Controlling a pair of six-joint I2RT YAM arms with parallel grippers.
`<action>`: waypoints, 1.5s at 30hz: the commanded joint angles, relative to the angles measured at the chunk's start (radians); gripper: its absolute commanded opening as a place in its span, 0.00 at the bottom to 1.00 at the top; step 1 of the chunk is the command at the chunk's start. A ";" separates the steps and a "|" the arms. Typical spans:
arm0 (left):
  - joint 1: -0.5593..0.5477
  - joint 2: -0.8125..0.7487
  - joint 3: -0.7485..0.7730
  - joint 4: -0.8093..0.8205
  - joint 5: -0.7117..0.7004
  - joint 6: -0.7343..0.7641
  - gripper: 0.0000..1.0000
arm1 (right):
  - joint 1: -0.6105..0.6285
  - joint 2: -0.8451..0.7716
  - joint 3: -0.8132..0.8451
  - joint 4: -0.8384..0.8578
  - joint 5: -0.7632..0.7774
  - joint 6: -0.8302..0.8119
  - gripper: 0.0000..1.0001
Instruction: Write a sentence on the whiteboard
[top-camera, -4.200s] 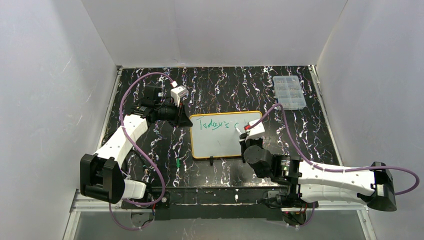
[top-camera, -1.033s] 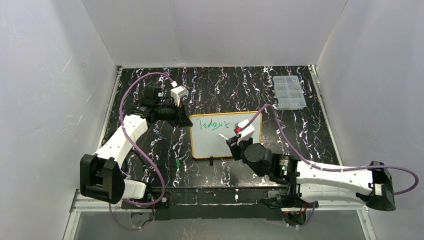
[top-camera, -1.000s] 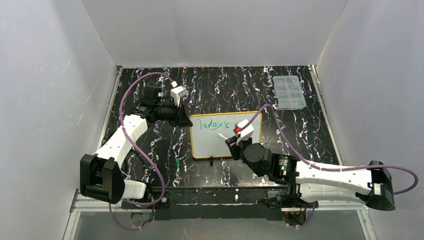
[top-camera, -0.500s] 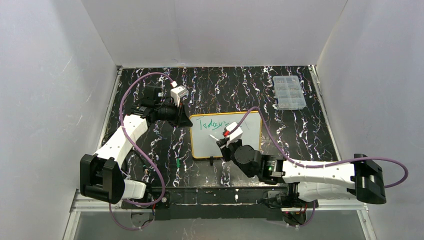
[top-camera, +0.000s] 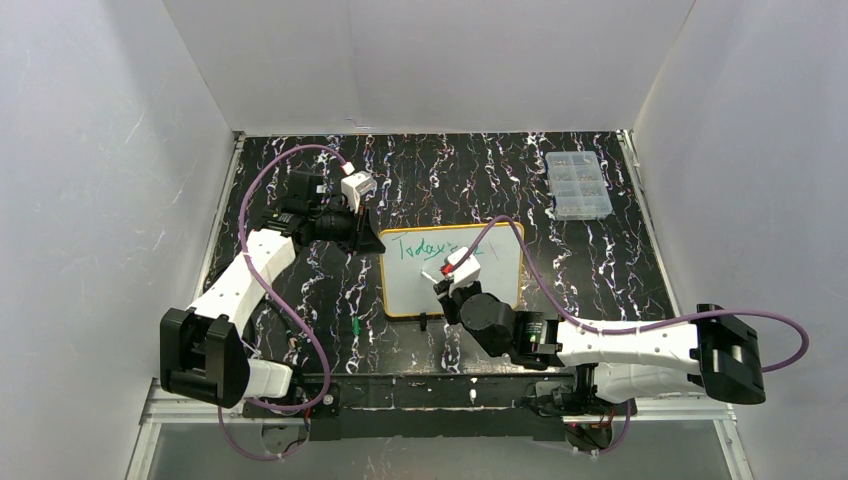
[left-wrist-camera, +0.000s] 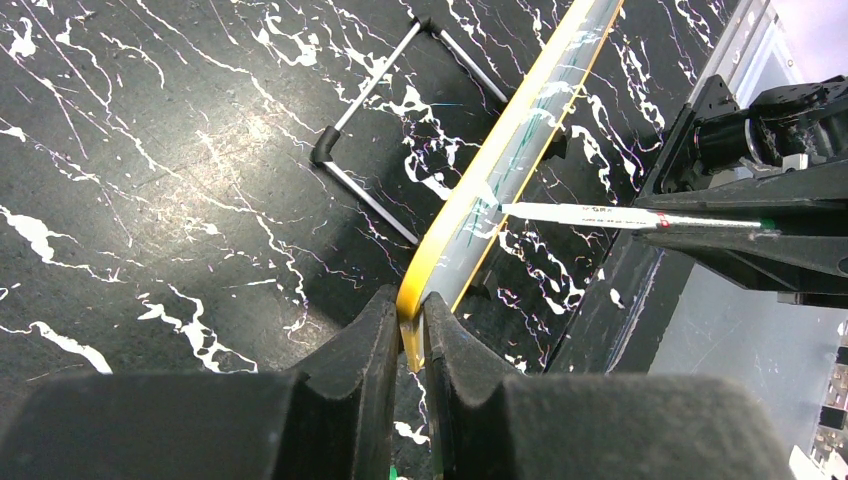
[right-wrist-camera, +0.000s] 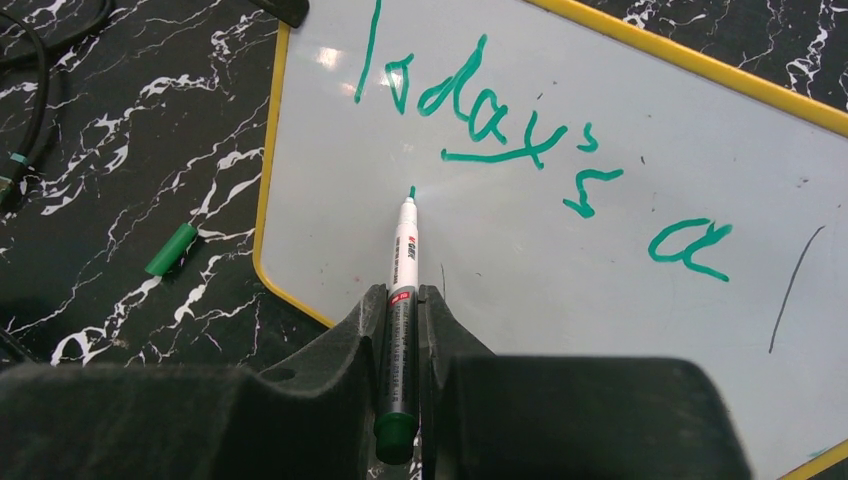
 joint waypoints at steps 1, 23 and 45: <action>0.007 -0.035 0.009 0.003 -0.017 0.011 0.00 | 0.003 0.001 0.032 -0.039 0.052 0.039 0.01; 0.007 -0.044 0.006 0.003 -0.017 0.009 0.00 | 0.007 0.022 0.015 -0.142 0.016 0.126 0.01; 0.007 -0.042 0.006 0.004 -0.011 0.011 0.00 | 0.013 -0.001 0.016 -0.053 0.107 0.077 0.01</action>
